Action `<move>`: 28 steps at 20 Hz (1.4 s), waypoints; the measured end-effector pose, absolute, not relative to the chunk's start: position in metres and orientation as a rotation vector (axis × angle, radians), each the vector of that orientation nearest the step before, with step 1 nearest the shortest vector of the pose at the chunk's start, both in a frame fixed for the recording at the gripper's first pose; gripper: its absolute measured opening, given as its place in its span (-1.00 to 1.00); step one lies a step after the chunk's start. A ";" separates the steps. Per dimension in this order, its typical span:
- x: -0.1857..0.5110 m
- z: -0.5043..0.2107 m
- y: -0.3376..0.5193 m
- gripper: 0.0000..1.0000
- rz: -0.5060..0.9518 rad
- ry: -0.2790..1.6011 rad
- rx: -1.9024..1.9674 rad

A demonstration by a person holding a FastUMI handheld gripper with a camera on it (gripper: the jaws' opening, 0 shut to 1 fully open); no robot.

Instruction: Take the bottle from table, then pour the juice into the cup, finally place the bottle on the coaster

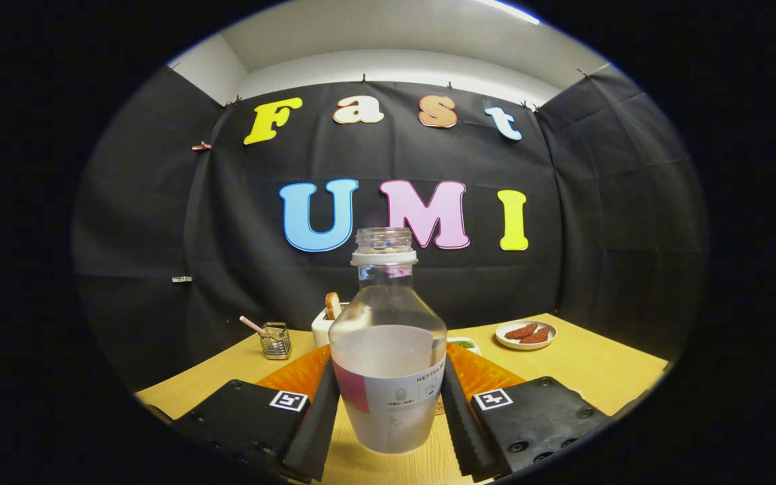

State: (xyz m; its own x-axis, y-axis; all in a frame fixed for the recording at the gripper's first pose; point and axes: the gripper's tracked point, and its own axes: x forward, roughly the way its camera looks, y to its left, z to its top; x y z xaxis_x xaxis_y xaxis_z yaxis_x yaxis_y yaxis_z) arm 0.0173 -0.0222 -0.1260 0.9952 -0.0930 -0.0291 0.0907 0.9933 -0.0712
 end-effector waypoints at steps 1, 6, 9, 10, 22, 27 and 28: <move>0.014 -0.120 -0.022 0.48 -0.094 0.030 -0.068; 0.010 -0.106 -0.033 0.48 -0.133 0.029 -0.044; 0.007 -0.108 -0.041 0.48 -0.154 0.051 -0.028; 0.008 -0.109 -0.039 0.48 -0.148 0.057 -0.021; 0.015 -0.145 -0.061 0.48 -0.141 0.131 0.578; 0.010 -0.167 -0.097 0.47 -0.213 0.124 0.780; 0.010 -0.169 -0.103 0.48 -0.216 0.117 0.810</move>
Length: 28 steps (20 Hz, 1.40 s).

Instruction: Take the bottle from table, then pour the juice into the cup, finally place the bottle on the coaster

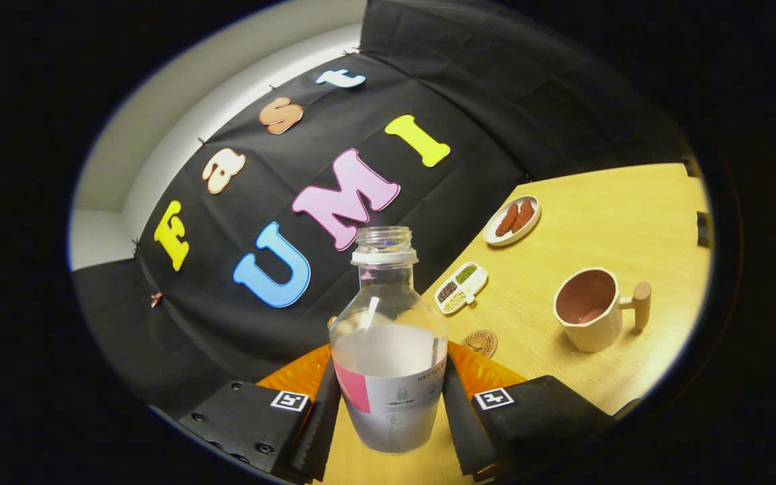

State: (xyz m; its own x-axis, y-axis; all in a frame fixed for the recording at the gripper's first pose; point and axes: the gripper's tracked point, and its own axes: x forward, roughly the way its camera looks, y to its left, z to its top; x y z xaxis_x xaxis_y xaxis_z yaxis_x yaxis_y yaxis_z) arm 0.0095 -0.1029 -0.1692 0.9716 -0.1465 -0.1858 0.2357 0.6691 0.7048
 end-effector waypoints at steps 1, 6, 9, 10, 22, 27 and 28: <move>0.009 -0.171 -0.108 0.48 -0.220 0.114 0.840; 0.011 -0.191 -0.115 0.47 -0.217 0.142 0.999; 0.011 -0.204 -0.121 0.48 -0.219 0.163 1.023; 0.011 -0.207 -0.121 0.47 -0.215 0.174 1.038; 0.014 -0.230 -0.137 0.48 -0.199 0.189 1.271; 0.018 -0.232 -0.144 0.48 -0.224 0.168 1.374; 0.018 -0.232 -0.146 0.48 -0.225 0.164 1.402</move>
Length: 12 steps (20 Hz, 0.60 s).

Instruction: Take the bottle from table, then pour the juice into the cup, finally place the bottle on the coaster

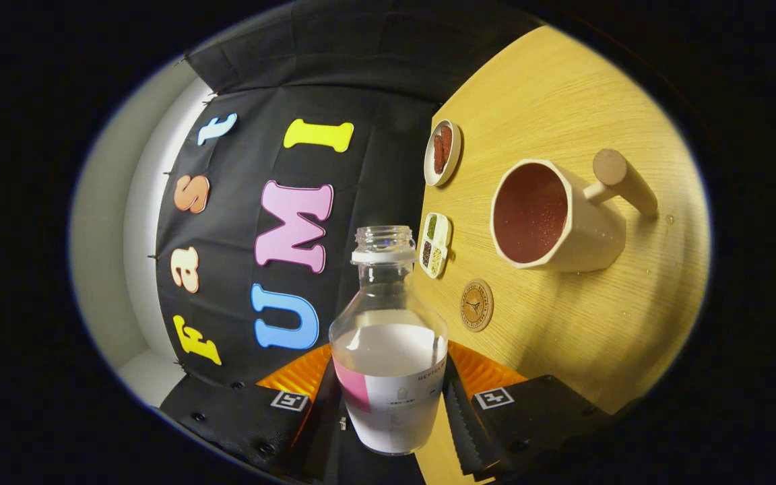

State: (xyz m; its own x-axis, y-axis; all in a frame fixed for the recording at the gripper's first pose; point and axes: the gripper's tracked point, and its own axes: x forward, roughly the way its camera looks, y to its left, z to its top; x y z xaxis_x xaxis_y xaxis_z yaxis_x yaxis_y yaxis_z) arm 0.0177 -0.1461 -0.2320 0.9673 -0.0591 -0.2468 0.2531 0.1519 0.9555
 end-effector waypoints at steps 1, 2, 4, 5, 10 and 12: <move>0.017 -0.231 -0.148 0.47 -0.226 0.158 1.433; 0.014 -0.230 -0.149 0.47 -0.228 0.152 1.454; 0.012 -0.232 -0.152 0.47 -0.237 0.153 1.471; 0.012 -0.233 -0.152 0.47 -0.237 0.161 1.478; 0.013 -0.233 -0.152 0.48 -0.236 0.170 1.559; 0.018 -0.233 -0.157 0.48 -0.253 0.156 1.607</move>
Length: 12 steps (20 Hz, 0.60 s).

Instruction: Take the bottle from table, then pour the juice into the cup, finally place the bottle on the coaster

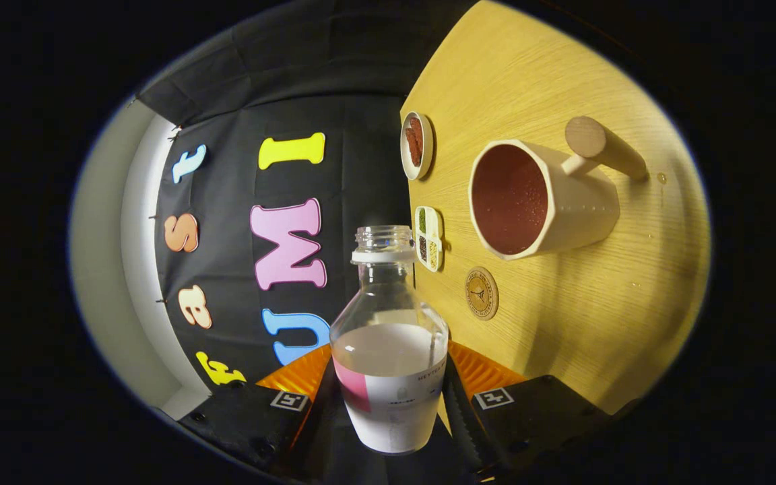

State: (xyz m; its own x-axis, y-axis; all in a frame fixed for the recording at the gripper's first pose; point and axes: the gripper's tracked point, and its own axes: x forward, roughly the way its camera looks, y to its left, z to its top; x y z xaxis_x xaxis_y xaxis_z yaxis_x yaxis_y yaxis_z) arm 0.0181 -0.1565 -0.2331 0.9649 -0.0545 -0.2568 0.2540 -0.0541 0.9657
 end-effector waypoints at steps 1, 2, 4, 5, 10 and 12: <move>0.019 -0.233 -0.158 0.48 -0.258 0.152 1.632; 0.018 -0.235 -0.158 0.48 -0.263 0.151 1.648; 0.015 -0.236 -0.160 0.47 -0.266 0.164 1.674; 0.016 -0.236 -0.159 0.48 -0.264 0.172 1.687; 0.017 -0.241 -0.157 0.47 -0.249 0.223 1.752; 0.019 -0.241 -0.155 0.48 -0.239 0.244 1.766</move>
